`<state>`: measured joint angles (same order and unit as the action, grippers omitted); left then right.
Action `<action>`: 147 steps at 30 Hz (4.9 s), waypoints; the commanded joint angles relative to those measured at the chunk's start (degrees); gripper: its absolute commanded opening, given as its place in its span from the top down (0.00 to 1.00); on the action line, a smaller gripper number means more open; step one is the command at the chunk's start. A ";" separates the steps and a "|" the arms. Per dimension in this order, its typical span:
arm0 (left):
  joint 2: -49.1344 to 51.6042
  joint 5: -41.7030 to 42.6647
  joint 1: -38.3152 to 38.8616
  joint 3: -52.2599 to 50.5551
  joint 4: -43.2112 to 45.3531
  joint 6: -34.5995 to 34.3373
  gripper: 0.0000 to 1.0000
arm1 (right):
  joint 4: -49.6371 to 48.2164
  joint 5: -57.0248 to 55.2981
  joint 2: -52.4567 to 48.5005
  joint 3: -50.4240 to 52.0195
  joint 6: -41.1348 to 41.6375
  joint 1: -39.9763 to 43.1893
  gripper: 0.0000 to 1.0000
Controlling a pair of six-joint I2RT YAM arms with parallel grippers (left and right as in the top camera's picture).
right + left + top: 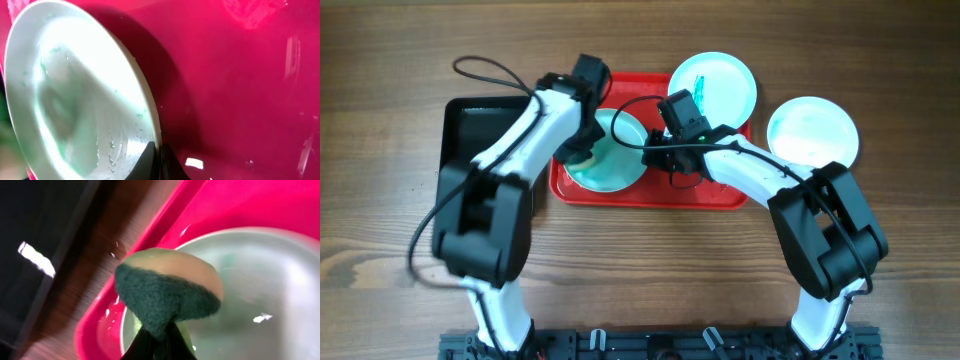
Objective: Clean dirty plates on tray and stack at the side
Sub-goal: 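Lift the sponge in the left gripper back toward the black tray, then lift the cleaned plate off the red tray with the right gripper, then carry the plate right over the cleaned plate beside the tray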
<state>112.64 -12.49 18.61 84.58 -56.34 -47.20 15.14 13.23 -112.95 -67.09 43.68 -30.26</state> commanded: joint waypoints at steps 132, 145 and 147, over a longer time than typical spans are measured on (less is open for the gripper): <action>-7.82 6.27 -4.68 0.15 3.17 18.51 0.96 | 20.98 -14.73 24.48 -1.97 -7.32 11.34 0.96; -7.82 6.29 -4.68 0.15 3.13 18.49 0.96 | 26.23 -19.78 29.24 -1.95 -6.36 13.09 0.96; -7.82 6.29 -4.59 0.15 3.13 18.49 0.96 | 27.65 -21.51 29.73 -1.95 -5.44 13.09 0.96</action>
<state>104.33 -6.72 14.06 84.60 -53.17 -29.58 41.47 -4.40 -85.01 -68.07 36.16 -17.41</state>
